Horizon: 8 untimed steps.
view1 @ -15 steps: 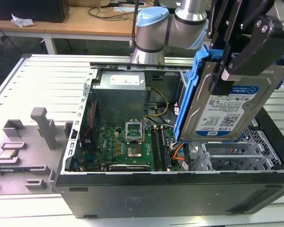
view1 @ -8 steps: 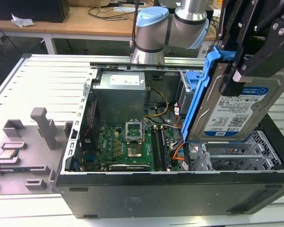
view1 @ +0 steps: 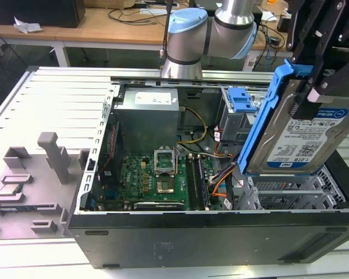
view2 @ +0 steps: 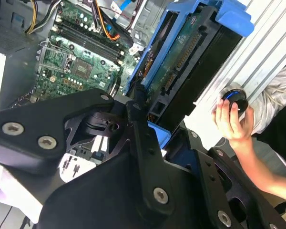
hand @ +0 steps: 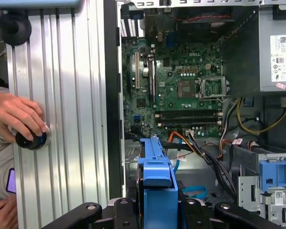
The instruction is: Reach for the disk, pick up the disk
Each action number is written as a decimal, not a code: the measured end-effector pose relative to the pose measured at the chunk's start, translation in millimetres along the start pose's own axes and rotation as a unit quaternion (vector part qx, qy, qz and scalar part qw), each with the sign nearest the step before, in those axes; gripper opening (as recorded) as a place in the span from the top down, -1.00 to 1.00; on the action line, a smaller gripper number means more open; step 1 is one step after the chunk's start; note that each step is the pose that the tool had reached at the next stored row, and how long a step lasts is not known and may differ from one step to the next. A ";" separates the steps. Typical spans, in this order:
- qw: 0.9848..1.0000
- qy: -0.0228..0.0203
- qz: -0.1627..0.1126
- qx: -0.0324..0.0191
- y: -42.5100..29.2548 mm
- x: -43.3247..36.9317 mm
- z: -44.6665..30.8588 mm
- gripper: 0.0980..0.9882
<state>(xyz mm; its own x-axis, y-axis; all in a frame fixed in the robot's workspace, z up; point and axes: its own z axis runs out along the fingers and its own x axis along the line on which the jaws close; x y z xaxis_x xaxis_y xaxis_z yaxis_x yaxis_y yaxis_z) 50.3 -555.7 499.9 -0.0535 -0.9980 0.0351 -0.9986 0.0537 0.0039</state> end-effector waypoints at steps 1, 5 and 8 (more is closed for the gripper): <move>1.000 0.000 0.000 0.000 -3.4 -0.2 0.1 0.39; 1.000 0.000 0.000 -0.001 -14.0 -0.8 0.7 0.39; 1.000 0.000 0.000 -0.001 -18.6 -1.0 0.9 0.39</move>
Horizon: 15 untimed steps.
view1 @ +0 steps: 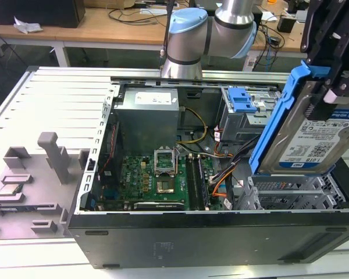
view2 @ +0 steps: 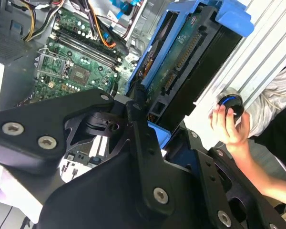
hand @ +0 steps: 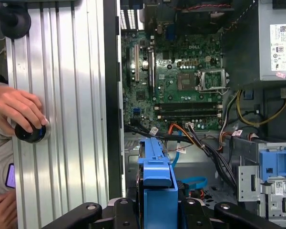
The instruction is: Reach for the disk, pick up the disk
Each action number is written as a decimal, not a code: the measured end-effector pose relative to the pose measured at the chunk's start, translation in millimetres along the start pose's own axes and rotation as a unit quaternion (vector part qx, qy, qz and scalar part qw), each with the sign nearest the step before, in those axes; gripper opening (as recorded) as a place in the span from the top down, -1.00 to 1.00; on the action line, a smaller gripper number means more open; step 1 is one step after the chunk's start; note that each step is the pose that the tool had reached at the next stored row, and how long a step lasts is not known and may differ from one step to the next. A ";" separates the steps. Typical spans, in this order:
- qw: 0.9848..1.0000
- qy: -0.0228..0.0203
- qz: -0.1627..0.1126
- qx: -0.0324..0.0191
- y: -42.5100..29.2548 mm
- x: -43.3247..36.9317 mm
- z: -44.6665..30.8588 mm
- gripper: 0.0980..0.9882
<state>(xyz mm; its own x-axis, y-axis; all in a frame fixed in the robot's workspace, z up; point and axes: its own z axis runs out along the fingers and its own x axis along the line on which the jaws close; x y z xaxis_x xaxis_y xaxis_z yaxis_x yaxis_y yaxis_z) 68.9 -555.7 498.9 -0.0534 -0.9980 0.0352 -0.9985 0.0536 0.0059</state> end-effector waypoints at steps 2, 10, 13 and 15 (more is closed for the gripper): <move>1.000 0.000 0.000 0.000 -4.4 -0.2 0.4 0.39; 1.000 0.000 0.000 -0.005 -14.5 -1.5 21.0 0.39; 1.000 0.000 0.000 -0.006 -19.2 -2.4 26.8 0.39; 1.000 0.000 0.000 -0.008 -23.1 -3.7 33.4 0.39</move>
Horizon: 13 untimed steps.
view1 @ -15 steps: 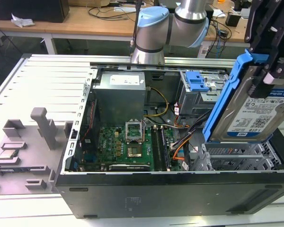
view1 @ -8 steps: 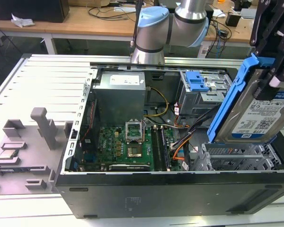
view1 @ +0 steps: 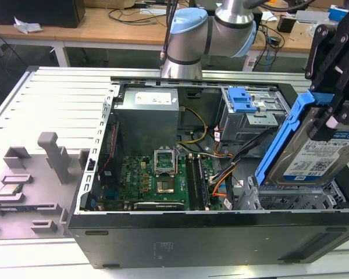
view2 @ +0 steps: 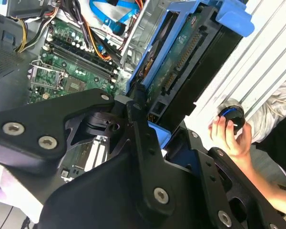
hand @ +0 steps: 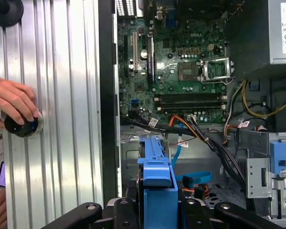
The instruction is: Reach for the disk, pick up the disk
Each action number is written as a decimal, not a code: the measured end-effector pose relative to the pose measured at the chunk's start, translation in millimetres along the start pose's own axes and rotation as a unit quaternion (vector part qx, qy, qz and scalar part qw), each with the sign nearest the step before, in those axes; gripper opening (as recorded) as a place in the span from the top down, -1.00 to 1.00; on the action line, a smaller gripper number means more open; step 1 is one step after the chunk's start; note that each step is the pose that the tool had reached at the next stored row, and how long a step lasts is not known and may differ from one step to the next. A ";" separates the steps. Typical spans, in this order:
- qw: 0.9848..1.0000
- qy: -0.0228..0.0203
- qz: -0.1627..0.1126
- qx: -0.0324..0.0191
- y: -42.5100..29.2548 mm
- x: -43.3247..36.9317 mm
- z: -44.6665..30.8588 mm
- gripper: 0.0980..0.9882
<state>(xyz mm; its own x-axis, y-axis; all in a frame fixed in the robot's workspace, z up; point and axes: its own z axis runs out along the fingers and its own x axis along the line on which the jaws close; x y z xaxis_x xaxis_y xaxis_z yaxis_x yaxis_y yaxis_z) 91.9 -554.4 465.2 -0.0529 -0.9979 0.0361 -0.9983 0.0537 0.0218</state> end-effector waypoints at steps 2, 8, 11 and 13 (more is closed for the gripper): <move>1.000 0.000 0.000 -0.001 -3.4 -1.5 5.5 0.39; 1.000 0.000 0.000 -0.003 -7.4 -5.2 15.7 0.39; 1.000 0.000 0.000 -0.003 -7.6 -5.2 15.7 0.39; 1.000 0.000 0.000 -0.003 -7.6 -5.3 15.7 0.39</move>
